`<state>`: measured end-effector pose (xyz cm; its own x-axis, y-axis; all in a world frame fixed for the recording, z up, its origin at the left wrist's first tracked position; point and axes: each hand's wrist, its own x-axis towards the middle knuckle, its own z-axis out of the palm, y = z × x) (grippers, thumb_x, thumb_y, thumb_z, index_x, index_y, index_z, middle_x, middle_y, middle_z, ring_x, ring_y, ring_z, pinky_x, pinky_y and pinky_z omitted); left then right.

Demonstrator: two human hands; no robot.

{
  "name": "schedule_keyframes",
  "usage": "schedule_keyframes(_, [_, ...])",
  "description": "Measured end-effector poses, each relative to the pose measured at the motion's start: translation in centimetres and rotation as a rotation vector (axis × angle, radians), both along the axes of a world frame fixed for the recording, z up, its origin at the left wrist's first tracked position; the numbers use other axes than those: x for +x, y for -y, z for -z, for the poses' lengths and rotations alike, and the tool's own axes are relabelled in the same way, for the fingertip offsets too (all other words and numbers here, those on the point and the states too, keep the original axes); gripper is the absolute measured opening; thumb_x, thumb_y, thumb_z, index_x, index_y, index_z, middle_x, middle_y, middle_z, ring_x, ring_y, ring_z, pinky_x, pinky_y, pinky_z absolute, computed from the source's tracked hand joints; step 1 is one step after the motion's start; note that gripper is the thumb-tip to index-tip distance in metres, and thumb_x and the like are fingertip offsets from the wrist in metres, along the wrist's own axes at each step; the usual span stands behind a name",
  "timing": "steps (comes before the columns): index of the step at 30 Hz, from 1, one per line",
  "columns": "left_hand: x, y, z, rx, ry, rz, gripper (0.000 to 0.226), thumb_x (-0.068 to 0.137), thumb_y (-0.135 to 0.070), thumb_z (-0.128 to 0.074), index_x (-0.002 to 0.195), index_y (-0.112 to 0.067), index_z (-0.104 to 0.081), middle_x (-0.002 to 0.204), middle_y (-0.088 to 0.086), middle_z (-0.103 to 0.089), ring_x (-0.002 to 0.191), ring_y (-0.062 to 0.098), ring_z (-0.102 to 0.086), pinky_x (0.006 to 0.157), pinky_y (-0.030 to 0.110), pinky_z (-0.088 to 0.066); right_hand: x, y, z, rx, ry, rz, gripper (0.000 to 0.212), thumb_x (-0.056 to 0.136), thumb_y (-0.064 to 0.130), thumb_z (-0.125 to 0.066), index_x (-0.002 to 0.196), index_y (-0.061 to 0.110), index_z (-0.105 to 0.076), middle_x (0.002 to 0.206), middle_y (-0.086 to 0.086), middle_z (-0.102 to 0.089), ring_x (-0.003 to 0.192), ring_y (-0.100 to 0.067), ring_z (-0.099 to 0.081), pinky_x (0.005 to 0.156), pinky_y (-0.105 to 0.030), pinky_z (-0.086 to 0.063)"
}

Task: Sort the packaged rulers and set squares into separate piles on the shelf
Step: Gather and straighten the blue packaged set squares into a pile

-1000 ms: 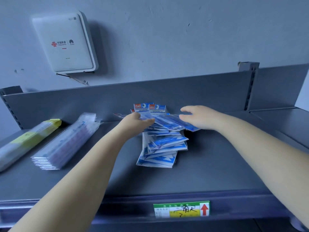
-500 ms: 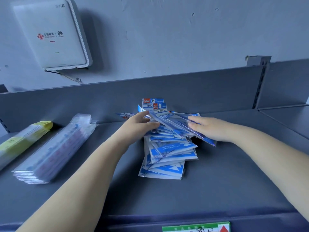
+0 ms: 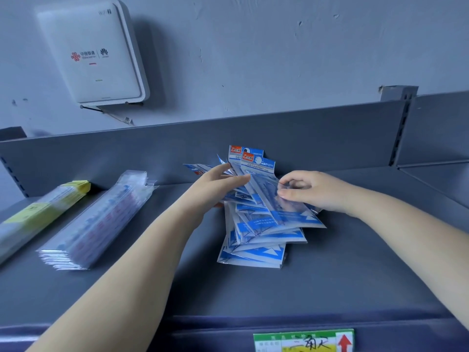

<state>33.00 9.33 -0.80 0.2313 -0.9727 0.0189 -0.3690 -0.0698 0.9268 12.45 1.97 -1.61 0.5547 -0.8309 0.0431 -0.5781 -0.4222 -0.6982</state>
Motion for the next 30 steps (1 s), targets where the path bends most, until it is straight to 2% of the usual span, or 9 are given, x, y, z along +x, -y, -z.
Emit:
schedule_keyframes(6, [0.2,-0.3,0.0,0.023,-0.094,-0.067,0.074,0.075,-0.026,-0.076,0.139,-0.021,-0.039,0.124,0.004,-0.058,0.102,0.020,-0.063,0.074,0.029,-0.051,0.6,-0.6,-0.6,0.034,0.062,0.010,0.043,0.079,0.047,-0.066,0.115,0.025,-0.057,0.102,0.004,-0.072,0.078,-0.012,-0.061,0.066,-0.022,-0.043])
schedule_keyframes(9, [0.6,-1.3,-1.1,0.019,-0.309,-0.168,0.059,0.084,-0.019,-0.068,0.136,-0.018,-0.040,0.121,0.007,-0.055,0.077,0.024,-0.063,0.059,0.032,-0.057,0.9,-0.9,-1.0,0.066,-0.001,0.020,0.050,0.077,0.049,-0.067,0.121,0.029,-0.054,0.110,0.007,-0.062,0.091,-0.010,-0.058,0.067,-0.021,-0.043])
schedule_keyframes(12, [2.0,-2.2,-2.1,0.144,-0.512,-0.158,0.045,0.087,-0.025,-0.061,0.128,-0.015,-0.043,0.130,0.010,-0.043,0.075,0.032,-0.065,0.066,0.043,-0.057,1.1,-1.1,-1.7,0.124,-0.046,0.005,0.046,0.076,0.052,-0.067,0.114,0.030,-0.056,0.102,0.011,-0.058,0.087,-0.006,-0.055,0.064,-0.020,-0.042])
schedule_keyframes(16, [3.2,-2.9,-2.7,0.372,-0.532,0.002,0.045,0.088,-0.036,-0.054,0.122,-0.008,-0.047,0.117,0.019,-0.061,0.080,0.035,-0.069,0.072,0.050,-0.055,1.1,-1.3,-3.1,0.310,0.023,0.032,0.012,0.082,0.031,-0.070,0.075,0.022,-0.067,0.077,0.009,-0.063,0.076,-0.004,-0.056,0.070,-0.017,-0.044])
schedule_keyframes(18, [2.9,-3.0,-3.0,0.390,-0.512,0.049,0.038,0.091,-0.034,-0.049,0.113,-0.003,-0.050,0.099,0.017,-0.066,0.073,0.032,-0.070,0.069,0.048,-0.057,0.9,-1.3,-3.5,0.411,0.020,0.035,0.024,0.083,0.024,-0.069,0.060,0.018,-0.068,0.069,0.005,-0.069,0.073,-0.009,-0.053,0.068,-0.017,-0.042])
schedule_keyframes(20, [2.6,-3.0,-3.3,0.383,-0.437,0.079,0.033,0.095,-0.032,-0.045,0.108,-0.002,-0.055,0.091,0.014,-0.068,0.069,0.029,-0.071,0.068,0.046,-0.057,0.6,-1.3,-3.8,0.503,0.072,0.085,0.008,0.083,0.018,-0.068,0.081,0.010,-0.070,0.095,-0.009,-0.071,0.086,-0.018,-0.056,0.079,-0.026,-0.047])
schedule_keyframes(22, [2.7,-3.0,-3.6,0.383,-0.387,0.120,0.035,0.096,-0.033,-0.042,0.103,-0.004,-0.060,0.090,0.012,-0.070,0.070,0.026,-0.071,0.069,0.044,-0.058,0.0,-1.5,-4.1,0.615,0.181,0.126,0.015,0.088,0.012,-0.062,0.100,0.002,-0.063,0.108,-0.021,-0.065,0.090,-0.027,-0.061,0.079,-0.034,-0.050])
schedule_keyframes(27, [2.6,-3.2,-4.0,0.399,-0.389,0.177,0.032,0.094,-0.032,-0.044,0.101,-0.006,-0.061,0.096,0.011,-0.068,0.081,0.028,-0.068,0.075,0.041,-0.057,-0.5,-2.1,-4.2,0.772,0.299,0.105,0.013,0.092,0.007,-0.053,0.100,-0.001,-0.058,0.090,-0.018,-0.067,0.072,-0.024,-0.069,0.067,-0.035,-0.057])
schedule_keyframes(30, [1.3,-2.6,-3.9,0.392,-0.344,0.124,0.018,0.094,-0.024,-0.050,0.093,-0.009,-0.059,0.076,0.007,-0.069,0.062,0.021,-0.068,0.057,0.029,-0.058,0.2,-2.3,-3.3,0.786,0.266,0.105,0.007,0.091,0.003,-0.054,0.093,0.006,-0.060,0.065,-0.007,-0.068,0.054,-0.014,-0.067,0.055,-0.027,-0.057])
